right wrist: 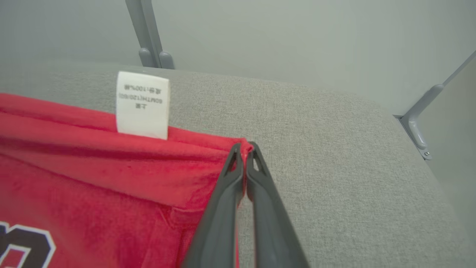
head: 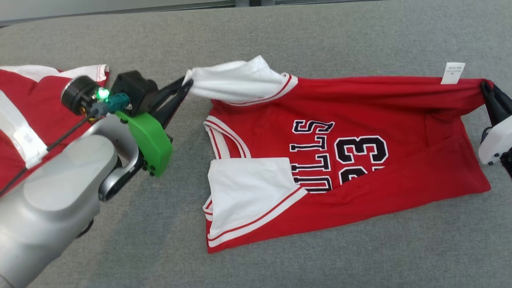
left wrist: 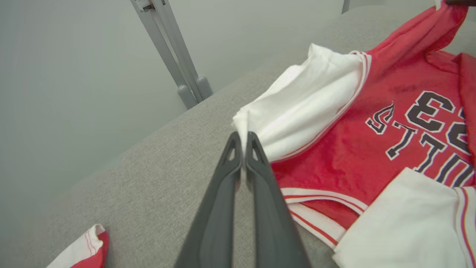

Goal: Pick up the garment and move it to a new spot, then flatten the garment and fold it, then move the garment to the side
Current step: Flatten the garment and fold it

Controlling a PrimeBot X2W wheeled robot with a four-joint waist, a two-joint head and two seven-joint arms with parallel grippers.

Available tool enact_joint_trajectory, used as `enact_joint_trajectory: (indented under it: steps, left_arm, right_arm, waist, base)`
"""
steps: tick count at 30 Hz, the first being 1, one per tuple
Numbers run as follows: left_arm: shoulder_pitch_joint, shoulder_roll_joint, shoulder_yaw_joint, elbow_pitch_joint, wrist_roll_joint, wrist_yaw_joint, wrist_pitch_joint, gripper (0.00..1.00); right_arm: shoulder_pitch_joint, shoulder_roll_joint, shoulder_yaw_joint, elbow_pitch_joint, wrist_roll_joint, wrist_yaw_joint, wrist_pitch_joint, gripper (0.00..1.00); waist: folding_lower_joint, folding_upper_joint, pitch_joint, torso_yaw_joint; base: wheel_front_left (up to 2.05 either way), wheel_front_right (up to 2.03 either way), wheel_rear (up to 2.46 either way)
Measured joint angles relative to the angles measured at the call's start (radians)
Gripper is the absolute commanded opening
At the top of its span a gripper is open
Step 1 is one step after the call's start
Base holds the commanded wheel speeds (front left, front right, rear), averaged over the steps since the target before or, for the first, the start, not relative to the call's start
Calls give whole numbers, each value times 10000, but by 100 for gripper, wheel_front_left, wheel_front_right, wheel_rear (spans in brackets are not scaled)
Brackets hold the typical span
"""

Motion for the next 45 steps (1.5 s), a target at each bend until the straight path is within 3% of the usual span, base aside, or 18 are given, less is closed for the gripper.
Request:
enact_joint_trajectory:
  steps: [8, 17, 32, 33, 34, 35, 40, 45]
  left_arm:
    - [1546, 1191, -376, -2454, 15, 734, 767, 0]
    - [2933, 2320, -568, -4656, -58, 947, 1837, 0]
    - [4123, 2364, -652, -5440, 17, 579, 3158, 0]
    - [4163, 2330, -654, -5415, 35, 579, 3172, 0]
    - [4186, 2305, -660, -5367, 127, 581, 3193, 41]
    - [4205, 2295, -660, -5304, 217, 594, 3198, 98]
    - [4403, 2201, -642, -5129, 339, 838, 3045, 100]
    - [4426, 1965, -59, -5056, 364, 1346, 2082, 100]
  right_arm:
    - [863, -761, 546, -844, 853, 2, 349, 0]
    - [1854, -1733, 1392, -2207, 2015, 2, 1484, 0]
    - [2437, -2368, 1954, -2815, 2913, 2, 2525, 0]
    - [2441, -2376, 1948, -2805, 2888, 2, 2477, 100]
    - [2456, -2385, 1952, -2800, 2945, 0, 2537, 100]
    - [2500, -2395, 1988, -2821, 3012, 0, 2631, 100]
    - [2656, -2694, 1908, -2878, 3187, 0, 2803, 100]
    - [2590, -2809, 1220, -2502, 3246, 0, 2188, 100]
  waist:
    - [0, 0, -410, 103]
    - [0, 0, -651, -101]
    - [0, 0, -914, -325]
    - [0, 0, -914, -333]
    - [0, 0, -907, -342]
    - [0, 0, -900, -349]
    - [0, 0, -889, -361]
    - [0, 0, -920, -355]
  base:
    - [0, 0, 0]
    - [0, 0, 0]
    - [0, 0, 0]
    - [0, 0, 0]
    - [0, 0, 0]
    - [0, 0, 0]
    - [0, 0, 0]
    - [0, 0, 0]
